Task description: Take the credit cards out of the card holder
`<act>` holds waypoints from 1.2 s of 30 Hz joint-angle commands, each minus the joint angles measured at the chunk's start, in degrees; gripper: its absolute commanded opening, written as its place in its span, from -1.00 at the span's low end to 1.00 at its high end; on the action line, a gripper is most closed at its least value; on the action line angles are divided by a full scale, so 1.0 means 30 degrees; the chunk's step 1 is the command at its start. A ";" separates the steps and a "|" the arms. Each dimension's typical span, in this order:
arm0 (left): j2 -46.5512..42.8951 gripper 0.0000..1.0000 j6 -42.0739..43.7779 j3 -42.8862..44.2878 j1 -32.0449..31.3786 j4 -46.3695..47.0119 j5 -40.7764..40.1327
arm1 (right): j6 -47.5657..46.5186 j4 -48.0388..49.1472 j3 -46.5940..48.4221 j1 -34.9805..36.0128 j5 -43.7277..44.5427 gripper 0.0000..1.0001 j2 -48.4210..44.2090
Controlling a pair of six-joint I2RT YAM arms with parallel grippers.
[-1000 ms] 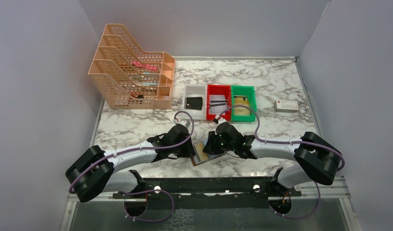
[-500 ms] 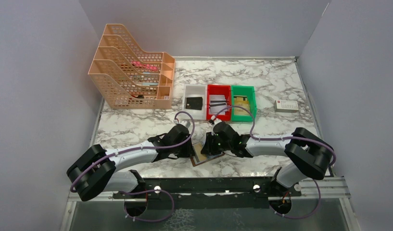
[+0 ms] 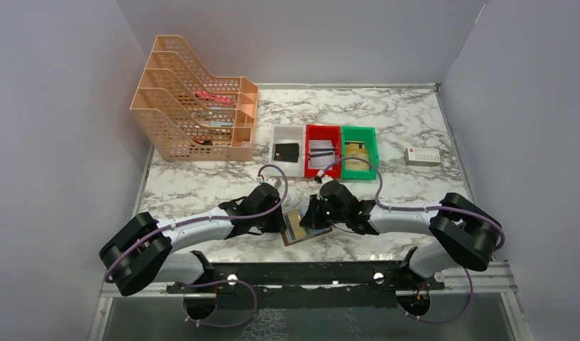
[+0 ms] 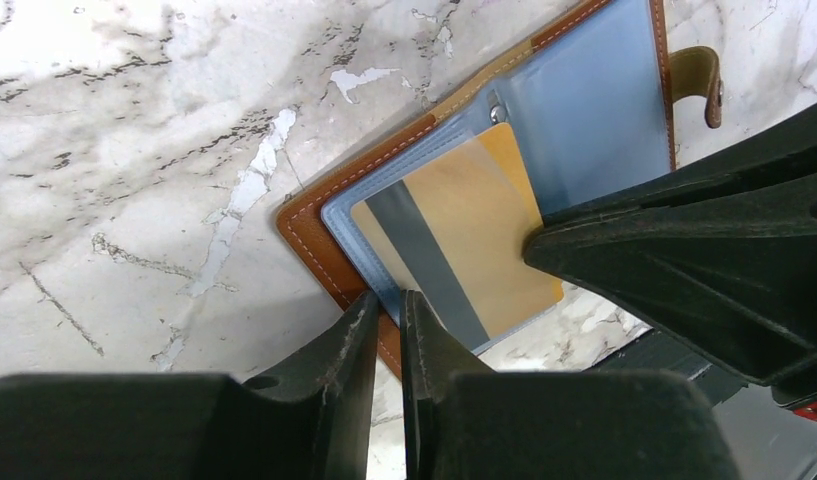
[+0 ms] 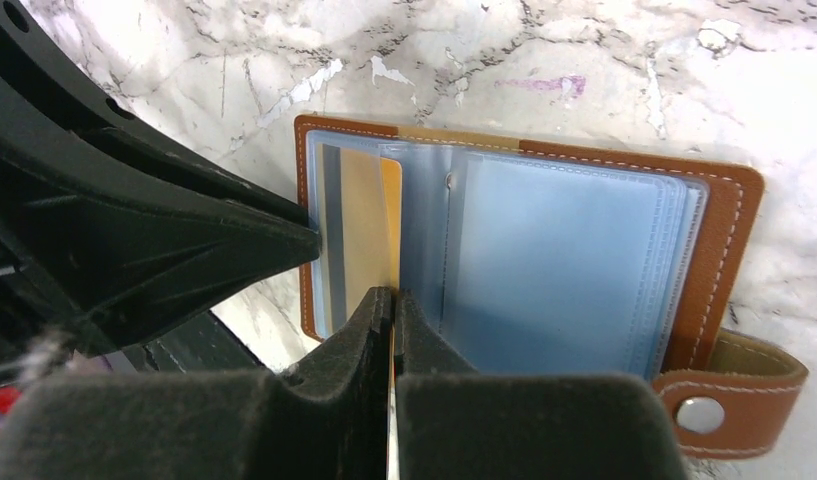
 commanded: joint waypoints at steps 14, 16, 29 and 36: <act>-0.0498 -0.55 0.0466 0.0533 -0.0186 -0.1463 -0.0962 | 0.0905 0.1556 -0.1746 -0.1308 -0.1840 -0.89 -0.0482; -0.0910 -0.47 0.0362 0.0791 -0.0168 -0.1502 -0.0980 | 0.1386 0.1970 -0.2096 -0.1308 -0.1784 -0.89 -0.0273; -0.0610 -0.29 0.0231 0.1282 -0.0336 0.0498 0.1161 | 0.2609 0.3069 -0.2762 -0.1308 -0.1003 -0.89 0.0418; 0.1643 -0.44 0.0334 0.1196 -0.0701 0.0957 0.1389 | 0.2594 0.3027 -0.2782 -0.1308 -0.1001 -0.88 0.0386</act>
